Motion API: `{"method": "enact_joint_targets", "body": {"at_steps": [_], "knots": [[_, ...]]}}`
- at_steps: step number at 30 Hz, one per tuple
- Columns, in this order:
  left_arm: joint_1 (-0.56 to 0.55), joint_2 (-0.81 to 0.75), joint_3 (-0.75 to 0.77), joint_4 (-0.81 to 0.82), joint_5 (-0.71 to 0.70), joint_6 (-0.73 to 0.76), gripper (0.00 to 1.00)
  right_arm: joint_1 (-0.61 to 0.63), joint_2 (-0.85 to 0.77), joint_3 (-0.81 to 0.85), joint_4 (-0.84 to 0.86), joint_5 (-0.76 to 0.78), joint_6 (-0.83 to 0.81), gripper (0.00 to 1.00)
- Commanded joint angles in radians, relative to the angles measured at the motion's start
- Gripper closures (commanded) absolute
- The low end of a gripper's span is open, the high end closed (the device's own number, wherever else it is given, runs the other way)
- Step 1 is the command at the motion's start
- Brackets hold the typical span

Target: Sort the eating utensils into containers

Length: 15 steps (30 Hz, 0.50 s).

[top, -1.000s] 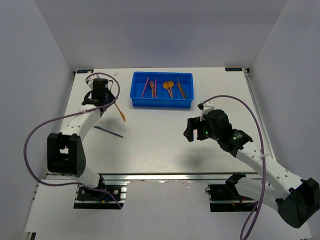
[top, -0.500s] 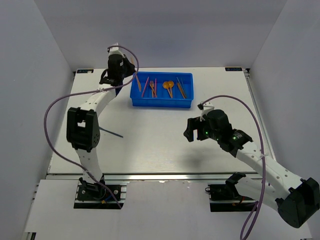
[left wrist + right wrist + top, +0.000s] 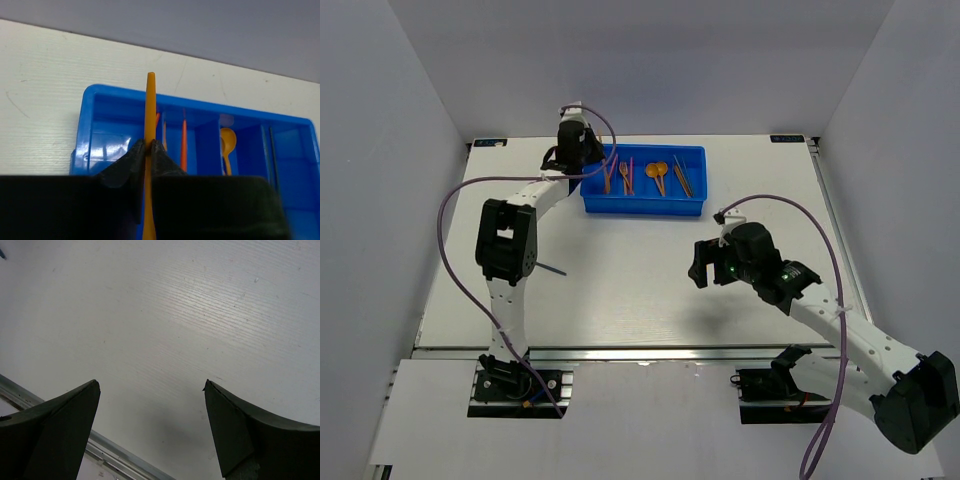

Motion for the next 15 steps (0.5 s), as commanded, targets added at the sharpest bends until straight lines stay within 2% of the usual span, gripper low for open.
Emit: {"method": "enact_joint_targets", "body": {"at_steps": [1,2,5,8,11,13,14,15], "knots": [[-0.002,-0.069,-0.067,0.067,-0.025,-0.027,0.82,-0.002,0.022,0.017,0.023,-0.003,-0.012,0.11],[-0.002,-0.084,-0.078,0.068,-0.031,-0.033,0.72,-0.002,0.024,0.02,0.021,-0.004,-0.012,0.11],[-0.004,-0.122,-0.112,0.076,-0.054,-0.044,0.52,-0.002,0.028,0.028,0.018,-0.001,-0.018,0.11],[-0.004,-0.187,-0.136,0.076,-0.091,-0.055,0.43,-0.002,0.028,0.033,0.017,0.003,-0.02,0.11],[-0.004,-0.265,-0.151,0.054,-0.138,-0.07,0.21,-0.002,0.031,0.039,0.015,0.002,-0.02,0.11],[-0.005,-0.351,-0.182,-0.001,-0.215,-0.093,0.05,-0.002,0.031,0.04,0.017,-0.003,-0.018,0.11],[-0.008,-0.383,-0.194,-0.037,-0.265,-0.116,0.02,-0.002,0.031,0.04,0.018,-0.006,-0.018,0.11],[-0.007,-0.414,-0.216,-0.162,-0.322,-0.153,0.02,-0.003,0.03,0.04,0.021,-0.007,-0.017,0.11]]}}
